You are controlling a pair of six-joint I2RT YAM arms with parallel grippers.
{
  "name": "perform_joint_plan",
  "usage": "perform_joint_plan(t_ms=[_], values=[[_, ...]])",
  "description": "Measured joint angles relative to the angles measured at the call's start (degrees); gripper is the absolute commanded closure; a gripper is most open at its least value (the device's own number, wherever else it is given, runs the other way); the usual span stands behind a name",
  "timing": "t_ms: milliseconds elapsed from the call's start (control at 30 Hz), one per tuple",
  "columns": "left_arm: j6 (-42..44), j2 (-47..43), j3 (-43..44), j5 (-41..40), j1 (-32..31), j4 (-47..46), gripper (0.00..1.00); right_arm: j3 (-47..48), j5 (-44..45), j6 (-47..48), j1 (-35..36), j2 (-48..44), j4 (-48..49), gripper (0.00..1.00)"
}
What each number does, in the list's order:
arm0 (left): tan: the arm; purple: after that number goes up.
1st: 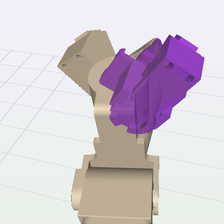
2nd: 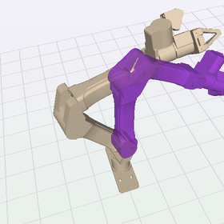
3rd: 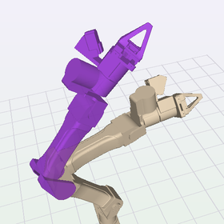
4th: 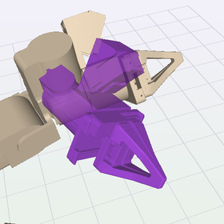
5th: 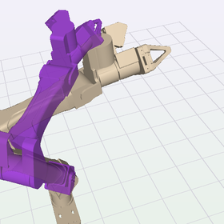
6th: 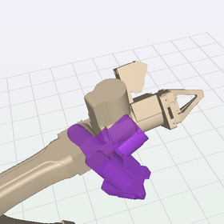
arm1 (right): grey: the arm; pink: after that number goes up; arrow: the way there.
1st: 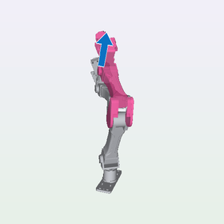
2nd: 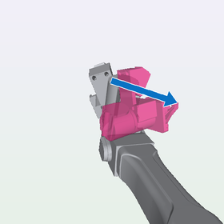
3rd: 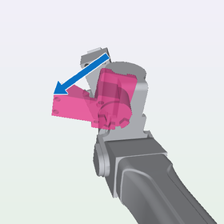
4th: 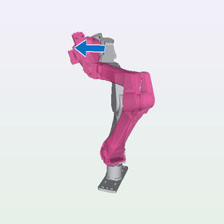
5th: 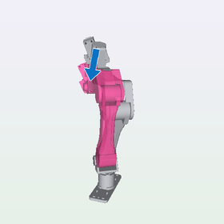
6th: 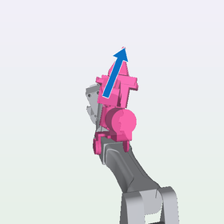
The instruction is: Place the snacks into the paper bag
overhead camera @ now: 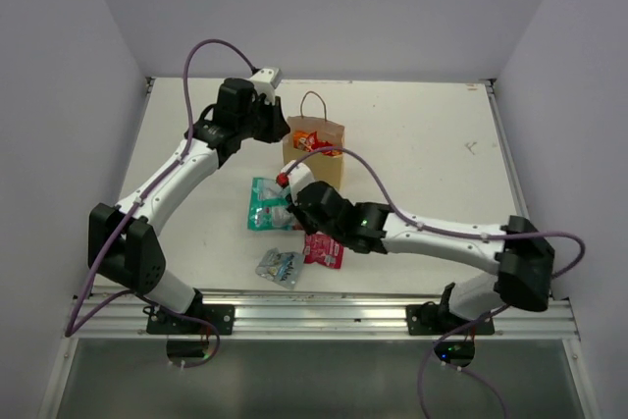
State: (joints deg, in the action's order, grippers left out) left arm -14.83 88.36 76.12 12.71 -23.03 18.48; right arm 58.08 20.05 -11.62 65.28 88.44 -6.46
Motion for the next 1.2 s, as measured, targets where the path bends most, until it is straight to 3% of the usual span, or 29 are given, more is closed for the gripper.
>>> perform_joint_plan(t_ms=[167, 400, 833, 1200], values=[[-0.02, 0.0, 0.0, 0.09, 0.0, 0.02, 0.88, 12.94, 3.96, 6.08, 0.42, -15.08, -11.85, 1.0], [-0.02, 0.0, 0.0, 0.09, 0.0, 0.04, 0.99, 18.36, 13.25, 18.49, 0.0, -26.36, -11.43, 1.0], [0.0, 0.26, 0.0, 0.09, 0.0, 0.35, 1.0, 12.28, 10.12, 33.24, -18.69, -14.64, -0.15, 1.0], [0.0, 1.6, 0.09, 0.09, 0.0, 0.44, 1.0, 12.09, 3.26, 37.57, -22.14, -10.88, 4.42, 1.0]])
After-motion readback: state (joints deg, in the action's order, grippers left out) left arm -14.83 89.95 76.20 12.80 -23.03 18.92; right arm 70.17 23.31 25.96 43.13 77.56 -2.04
